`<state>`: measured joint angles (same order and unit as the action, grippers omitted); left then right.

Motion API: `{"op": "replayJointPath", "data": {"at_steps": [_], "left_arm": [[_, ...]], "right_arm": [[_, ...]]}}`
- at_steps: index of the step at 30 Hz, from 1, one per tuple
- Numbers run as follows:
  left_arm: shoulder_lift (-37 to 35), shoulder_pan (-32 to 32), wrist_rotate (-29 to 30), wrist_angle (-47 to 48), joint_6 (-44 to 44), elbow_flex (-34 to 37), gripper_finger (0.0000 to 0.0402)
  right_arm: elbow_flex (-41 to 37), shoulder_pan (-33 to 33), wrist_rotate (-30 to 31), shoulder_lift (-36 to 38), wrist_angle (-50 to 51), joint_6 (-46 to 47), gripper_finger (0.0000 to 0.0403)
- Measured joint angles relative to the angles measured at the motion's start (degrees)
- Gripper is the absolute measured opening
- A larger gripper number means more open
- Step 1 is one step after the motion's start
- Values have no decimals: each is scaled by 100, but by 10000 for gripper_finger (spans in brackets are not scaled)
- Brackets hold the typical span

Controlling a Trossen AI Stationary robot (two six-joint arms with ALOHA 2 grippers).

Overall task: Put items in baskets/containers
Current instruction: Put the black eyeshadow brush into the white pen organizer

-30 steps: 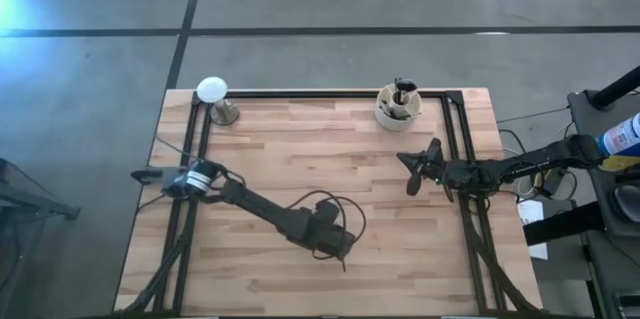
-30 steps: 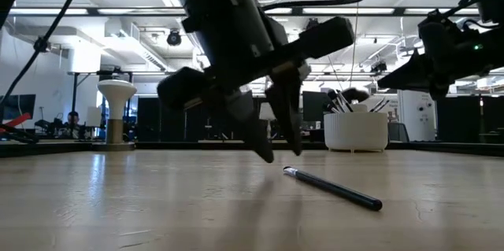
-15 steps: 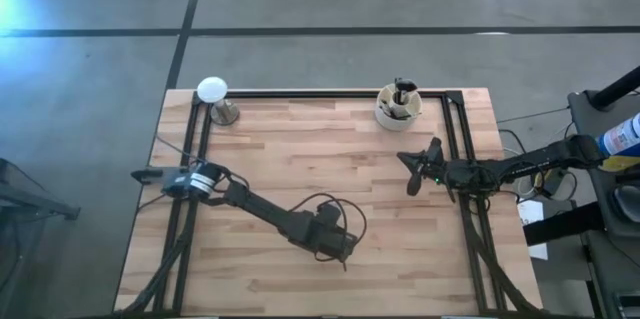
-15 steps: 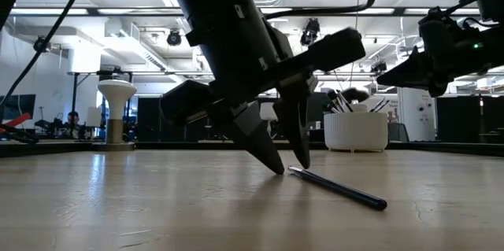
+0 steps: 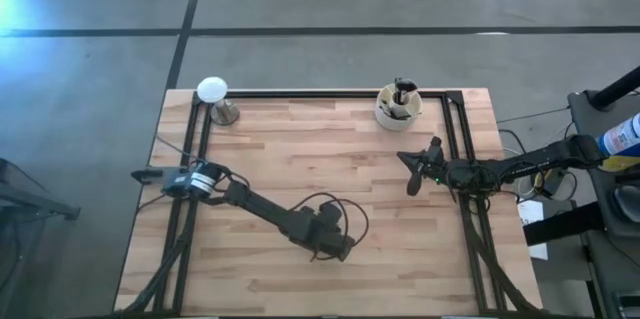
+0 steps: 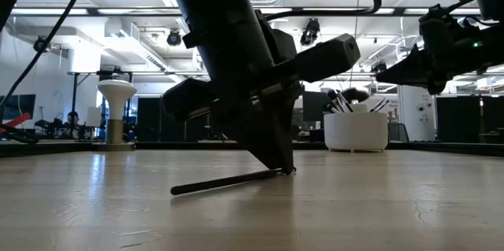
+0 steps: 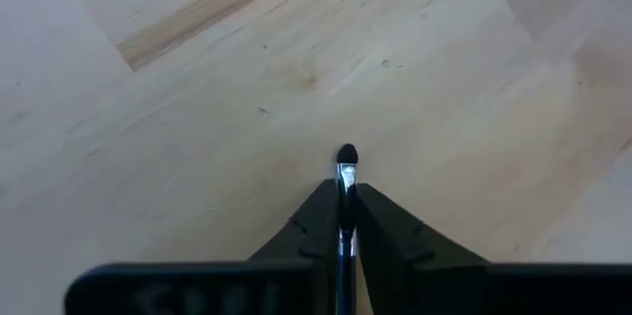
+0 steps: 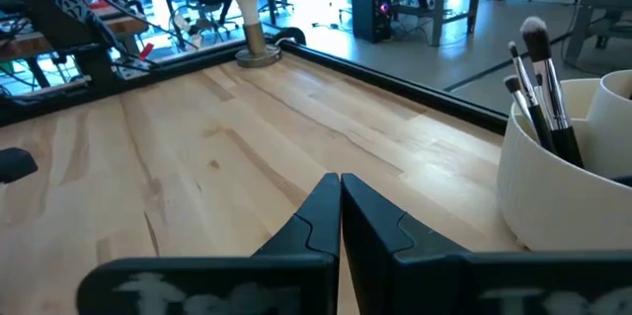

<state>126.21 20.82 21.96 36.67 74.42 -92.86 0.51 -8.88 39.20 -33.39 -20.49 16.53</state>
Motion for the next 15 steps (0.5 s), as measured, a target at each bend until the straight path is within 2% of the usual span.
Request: {"op": "replayJointPath", "data": {"at_steps": [8,15], "left_arm": [[-7,-15,-40,138,-180,2,32],[-13,-115,-173,131,-257,10,71]], "right_arm": [[0,0,-3,0,-2,-2,8],[0,0,-8,-7,-2,-2,8]]}}
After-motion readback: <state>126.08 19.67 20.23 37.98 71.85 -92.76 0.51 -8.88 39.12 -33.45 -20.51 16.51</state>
